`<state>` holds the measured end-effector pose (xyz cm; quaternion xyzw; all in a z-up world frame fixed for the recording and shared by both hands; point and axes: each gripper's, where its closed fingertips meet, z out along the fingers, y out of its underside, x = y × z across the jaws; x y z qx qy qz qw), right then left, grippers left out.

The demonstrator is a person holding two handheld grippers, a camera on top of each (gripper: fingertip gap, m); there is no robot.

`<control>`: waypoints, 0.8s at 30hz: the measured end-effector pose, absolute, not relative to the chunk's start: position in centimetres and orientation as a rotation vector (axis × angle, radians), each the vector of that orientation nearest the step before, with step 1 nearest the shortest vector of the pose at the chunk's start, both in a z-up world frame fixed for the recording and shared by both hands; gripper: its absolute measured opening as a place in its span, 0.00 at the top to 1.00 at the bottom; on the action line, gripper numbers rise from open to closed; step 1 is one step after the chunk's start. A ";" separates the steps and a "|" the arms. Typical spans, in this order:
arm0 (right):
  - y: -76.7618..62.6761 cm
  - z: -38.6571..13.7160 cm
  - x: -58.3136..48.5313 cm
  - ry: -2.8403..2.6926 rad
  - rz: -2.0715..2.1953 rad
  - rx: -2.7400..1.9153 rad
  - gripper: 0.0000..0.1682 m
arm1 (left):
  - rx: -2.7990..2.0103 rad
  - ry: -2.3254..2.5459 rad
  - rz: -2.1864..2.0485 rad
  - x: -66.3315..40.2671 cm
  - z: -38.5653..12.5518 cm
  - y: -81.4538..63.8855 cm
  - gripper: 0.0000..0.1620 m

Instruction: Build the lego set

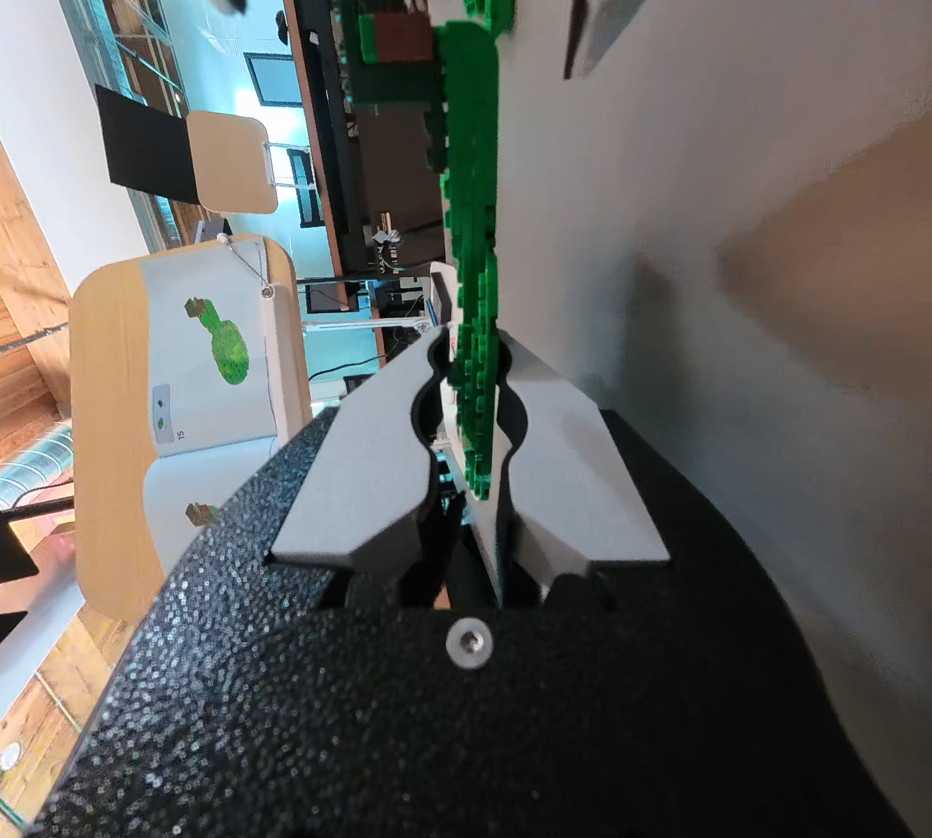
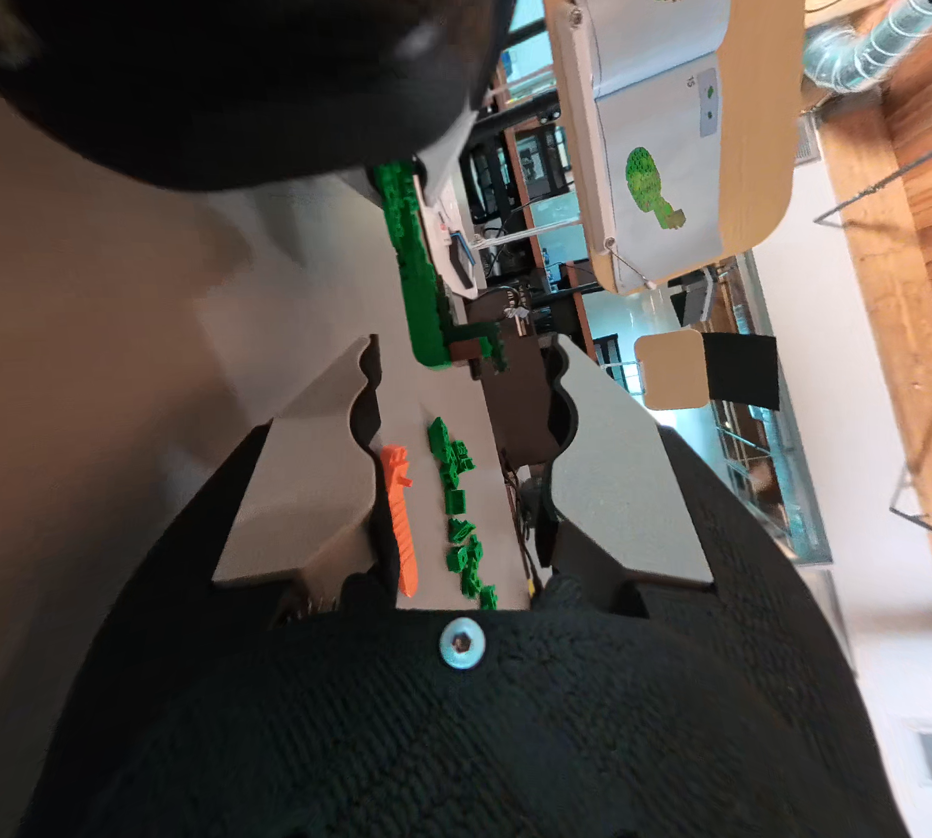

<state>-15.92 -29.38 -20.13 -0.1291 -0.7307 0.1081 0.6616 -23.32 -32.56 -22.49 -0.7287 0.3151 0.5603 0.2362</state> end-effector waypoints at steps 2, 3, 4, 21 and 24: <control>-29.0 -19.7 -16.1 -1.631 0.267 -0.305 0.58 | -2.002 0.868 1.531 -23.4 -22.6 -32.6 0.92; -28.8 -19.6 -16.2 -1.627 0.264 -0.303 0.57 | -2.005 0.873 1.530 -23.4 -22.7 -32.7 0.92; -28.6 -19.7 -16.4 -1.630 0.253 -0.294 0.56 | -2.004 0.880 1.531 -23.4 -22.7 -32.6 0.92; -24.4 -20.1 -16.4 -1.661 0.542 -0.620 0.68 | -2.033 0.763 1.552 -26.3 -22.8 -34.6 0.92; -23.2 -21.1 -16.7 -1.726 0.737 -0.913 0.74 | -2.018 0.799 1.556 -26.0 -23.0 -34.2 0.92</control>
